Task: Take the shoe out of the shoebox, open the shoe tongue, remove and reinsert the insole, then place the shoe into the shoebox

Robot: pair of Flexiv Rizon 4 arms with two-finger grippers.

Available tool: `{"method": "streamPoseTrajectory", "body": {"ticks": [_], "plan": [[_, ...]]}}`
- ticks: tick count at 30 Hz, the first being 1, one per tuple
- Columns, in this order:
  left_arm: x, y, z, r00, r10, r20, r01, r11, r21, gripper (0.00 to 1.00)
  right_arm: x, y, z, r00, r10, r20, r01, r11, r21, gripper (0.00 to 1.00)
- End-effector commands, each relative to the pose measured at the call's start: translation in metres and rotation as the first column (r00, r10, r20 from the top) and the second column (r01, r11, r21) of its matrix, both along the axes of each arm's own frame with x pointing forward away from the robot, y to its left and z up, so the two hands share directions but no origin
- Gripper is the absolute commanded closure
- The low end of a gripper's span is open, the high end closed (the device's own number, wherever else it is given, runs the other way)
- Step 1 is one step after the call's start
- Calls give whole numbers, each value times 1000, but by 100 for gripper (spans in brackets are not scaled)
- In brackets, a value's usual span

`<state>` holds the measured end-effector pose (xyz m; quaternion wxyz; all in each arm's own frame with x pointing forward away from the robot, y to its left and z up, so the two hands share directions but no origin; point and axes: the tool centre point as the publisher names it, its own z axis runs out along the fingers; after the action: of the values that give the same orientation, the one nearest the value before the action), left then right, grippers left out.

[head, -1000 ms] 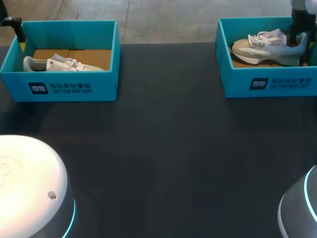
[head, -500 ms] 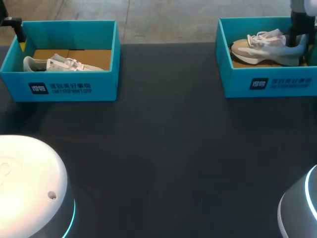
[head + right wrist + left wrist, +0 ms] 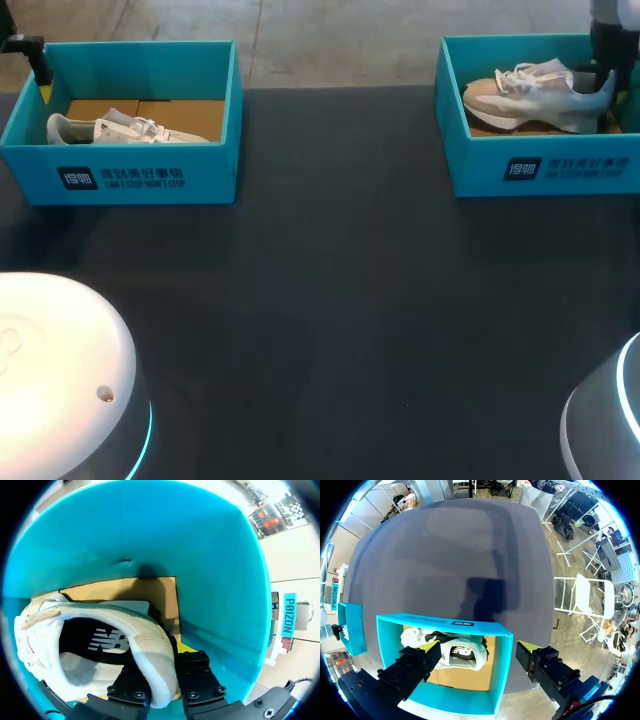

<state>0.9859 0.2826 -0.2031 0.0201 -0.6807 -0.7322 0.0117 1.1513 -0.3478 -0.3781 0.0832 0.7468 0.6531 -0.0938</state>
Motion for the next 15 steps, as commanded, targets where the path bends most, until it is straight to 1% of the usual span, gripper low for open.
{"method": "streamPoseTrajectory", "body": {"ticks": [1,15], "plan": [[-1,0,0,1000,-1,2,1,1000,1,0,3,4,-1,1000,-3,-2,3,1000,-5,100],[-1,0,0,1000,-1,2,1,1000,1,0,-2,-3,23,999,-7,40,8,999,-32,100]]}}
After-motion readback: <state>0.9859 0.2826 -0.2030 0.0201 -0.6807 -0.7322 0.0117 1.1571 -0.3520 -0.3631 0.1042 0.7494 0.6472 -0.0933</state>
